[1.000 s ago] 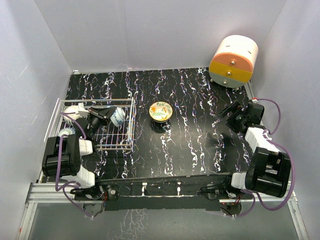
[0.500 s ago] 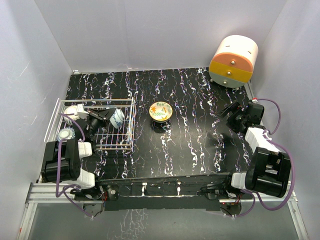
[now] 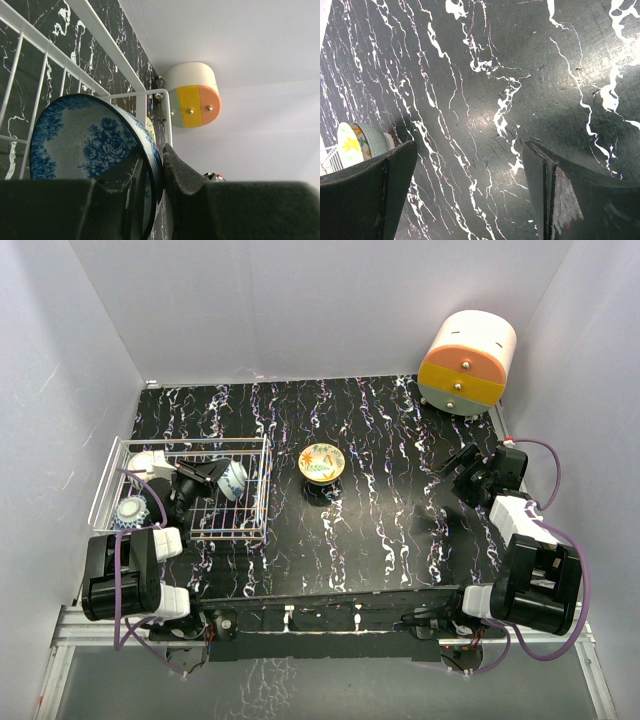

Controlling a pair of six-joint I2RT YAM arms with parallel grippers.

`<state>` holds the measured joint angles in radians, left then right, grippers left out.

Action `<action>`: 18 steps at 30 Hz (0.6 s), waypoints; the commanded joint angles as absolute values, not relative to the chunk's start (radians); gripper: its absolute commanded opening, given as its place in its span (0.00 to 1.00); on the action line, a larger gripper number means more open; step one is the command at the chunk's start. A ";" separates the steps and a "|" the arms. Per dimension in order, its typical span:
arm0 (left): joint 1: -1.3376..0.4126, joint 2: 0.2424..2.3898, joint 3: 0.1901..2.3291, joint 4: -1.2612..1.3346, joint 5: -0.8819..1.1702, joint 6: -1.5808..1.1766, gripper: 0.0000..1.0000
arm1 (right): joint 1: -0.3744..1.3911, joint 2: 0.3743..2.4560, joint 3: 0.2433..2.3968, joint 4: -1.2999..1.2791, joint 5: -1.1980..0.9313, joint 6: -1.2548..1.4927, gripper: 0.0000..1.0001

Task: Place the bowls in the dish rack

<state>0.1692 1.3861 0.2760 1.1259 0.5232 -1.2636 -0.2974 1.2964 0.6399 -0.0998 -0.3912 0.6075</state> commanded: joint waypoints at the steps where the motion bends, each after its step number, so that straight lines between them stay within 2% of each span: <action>1: 0.201 1.385 0.248 0.992 0.466 -1.201 0.22 | -0.302 1.272 0.637 -0.044 -0.386 0.595 0.88; 6: 0.216 1.324 0.278 0.862 0.452 -1.144 0.25 | -0.301 1.276 0.636 -0.041 -0.385 0.595 0.88; 13: 0.219 1.231 0.369 0.534 0.372 -1.014 0.35 | -0.301 1.279 0.632 -0.037 -0.387 0.597 0.88; 18: 0.219 1.227 0.427 0.406 0.336 -0.958 0.36 | -0.301 1.278 0.635 -0.037 -0.389 0.597 0.88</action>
<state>0.2180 1.2411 0.3813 0.6239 0.3752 -1.0515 -0.2974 1.2964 0.6392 -0.0990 -0.3912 0.6075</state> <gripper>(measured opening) 0.356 0.885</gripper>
